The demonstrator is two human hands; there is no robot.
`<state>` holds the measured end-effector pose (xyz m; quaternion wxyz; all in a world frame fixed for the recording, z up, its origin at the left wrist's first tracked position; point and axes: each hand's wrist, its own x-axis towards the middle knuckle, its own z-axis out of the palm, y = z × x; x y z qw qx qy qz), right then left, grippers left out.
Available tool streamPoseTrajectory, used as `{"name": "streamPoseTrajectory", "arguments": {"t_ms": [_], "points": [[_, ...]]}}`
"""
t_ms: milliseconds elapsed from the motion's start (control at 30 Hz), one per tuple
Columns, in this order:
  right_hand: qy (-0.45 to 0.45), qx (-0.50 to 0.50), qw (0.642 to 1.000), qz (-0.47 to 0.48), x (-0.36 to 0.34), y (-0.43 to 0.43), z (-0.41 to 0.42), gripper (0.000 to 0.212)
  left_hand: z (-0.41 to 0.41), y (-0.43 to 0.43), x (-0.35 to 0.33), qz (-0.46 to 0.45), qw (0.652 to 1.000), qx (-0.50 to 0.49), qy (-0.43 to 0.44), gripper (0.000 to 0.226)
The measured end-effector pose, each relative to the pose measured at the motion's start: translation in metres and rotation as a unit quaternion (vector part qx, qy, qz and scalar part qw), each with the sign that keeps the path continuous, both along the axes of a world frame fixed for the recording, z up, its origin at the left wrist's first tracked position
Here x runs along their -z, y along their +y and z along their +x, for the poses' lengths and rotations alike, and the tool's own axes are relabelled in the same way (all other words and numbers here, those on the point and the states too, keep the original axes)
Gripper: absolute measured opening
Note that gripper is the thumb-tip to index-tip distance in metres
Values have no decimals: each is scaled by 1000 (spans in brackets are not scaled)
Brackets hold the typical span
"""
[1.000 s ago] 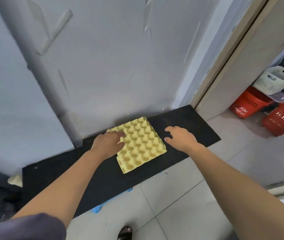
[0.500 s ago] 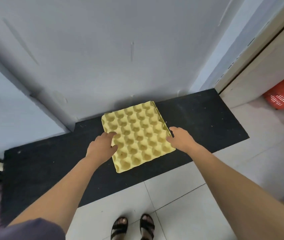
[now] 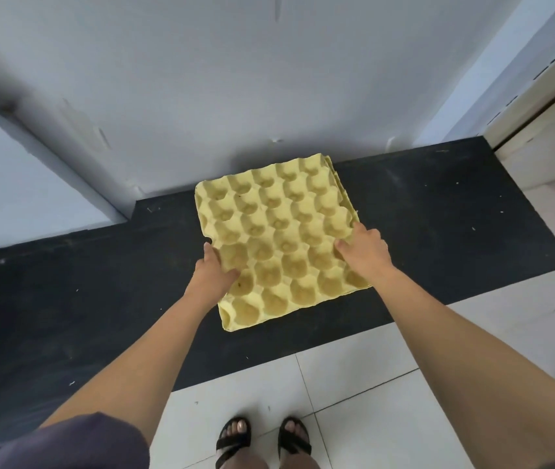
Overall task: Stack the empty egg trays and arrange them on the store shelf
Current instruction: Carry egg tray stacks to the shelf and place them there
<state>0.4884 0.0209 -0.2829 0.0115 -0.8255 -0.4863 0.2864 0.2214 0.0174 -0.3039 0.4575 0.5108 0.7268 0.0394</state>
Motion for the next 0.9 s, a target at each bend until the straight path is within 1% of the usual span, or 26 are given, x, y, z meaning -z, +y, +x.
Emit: {"name": "streamPoseTrajectory", "arguments": {"t_ms": [100,200,300,367,467,633,800,900], "points": [[13,10,1000,-5,5,5,1,57,1,-4,3,-18,999,-23,-28,91],[32,5,999,-8,2,8,4,53,0,-6,1,-11,1000,-18,-17,90],[48,0,999,23,-5,8,6,45,-3,-6,-4,11,1000,-19,-13,89],[43,1,998,51,-13,7,7,41,-2,-6,-12,22,999,-24,-22,87],[41,13,995,85,-32,4,7,41,-3,-7,-34,47,998,-27,-27,84],[24,20,991,127,-95,-2,-1,44,-10,1,-100,89,995,-8,-35,82],[19,31,986,160,-182,-13,-14,43,-20,4,-183,119,992,10,-42,79],[14,19,983,184,-237,-28,-21,43,-29,0,-237,154,987,32,-41,77]]}}
